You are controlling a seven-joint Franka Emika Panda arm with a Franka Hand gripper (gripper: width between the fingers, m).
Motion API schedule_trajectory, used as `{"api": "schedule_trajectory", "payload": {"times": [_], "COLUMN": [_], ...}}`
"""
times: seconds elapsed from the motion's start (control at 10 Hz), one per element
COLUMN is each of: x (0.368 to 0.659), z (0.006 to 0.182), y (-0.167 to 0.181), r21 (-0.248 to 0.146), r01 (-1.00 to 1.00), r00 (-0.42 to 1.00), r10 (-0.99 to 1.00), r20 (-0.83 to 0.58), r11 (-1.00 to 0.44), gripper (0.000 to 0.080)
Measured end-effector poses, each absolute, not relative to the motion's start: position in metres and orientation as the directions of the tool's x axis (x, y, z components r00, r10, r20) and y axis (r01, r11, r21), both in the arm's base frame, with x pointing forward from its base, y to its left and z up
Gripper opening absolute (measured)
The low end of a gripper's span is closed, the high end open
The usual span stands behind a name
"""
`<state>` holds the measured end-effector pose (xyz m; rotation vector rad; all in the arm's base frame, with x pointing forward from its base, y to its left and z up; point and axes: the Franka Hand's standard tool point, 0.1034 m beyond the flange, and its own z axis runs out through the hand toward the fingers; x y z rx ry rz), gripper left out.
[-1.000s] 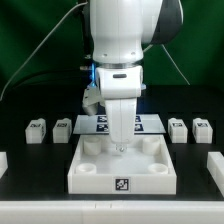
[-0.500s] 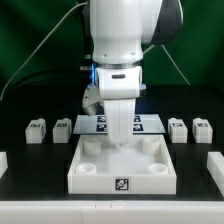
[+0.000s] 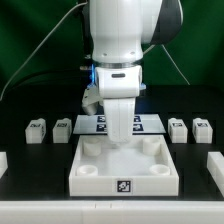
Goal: Assemble one leg
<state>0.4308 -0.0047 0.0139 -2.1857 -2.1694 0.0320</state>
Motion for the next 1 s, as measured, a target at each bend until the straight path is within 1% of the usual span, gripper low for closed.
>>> {"api": "schedule_trajectory", "payload": {"times": [0.4, 0.8, 1.0], "x": [0.431, 0.469, 0.479], "z": [0.014, 0.014, 0.014], "y": [-0.004, 0.037, 0.052], "r21": [-0.057, -0.015, -0.002], "r01": [0.998, 1.0, 1.0], "r00": [0.008, -0.012, -0.022], "r10": [1.0, 0.998, 0.997], "r20": [0.029, 0.062, 0.076], "r11": [-0.007, 0.013, 0.022], "gripper": [0.0061, 0.0061, 0.0061]}}
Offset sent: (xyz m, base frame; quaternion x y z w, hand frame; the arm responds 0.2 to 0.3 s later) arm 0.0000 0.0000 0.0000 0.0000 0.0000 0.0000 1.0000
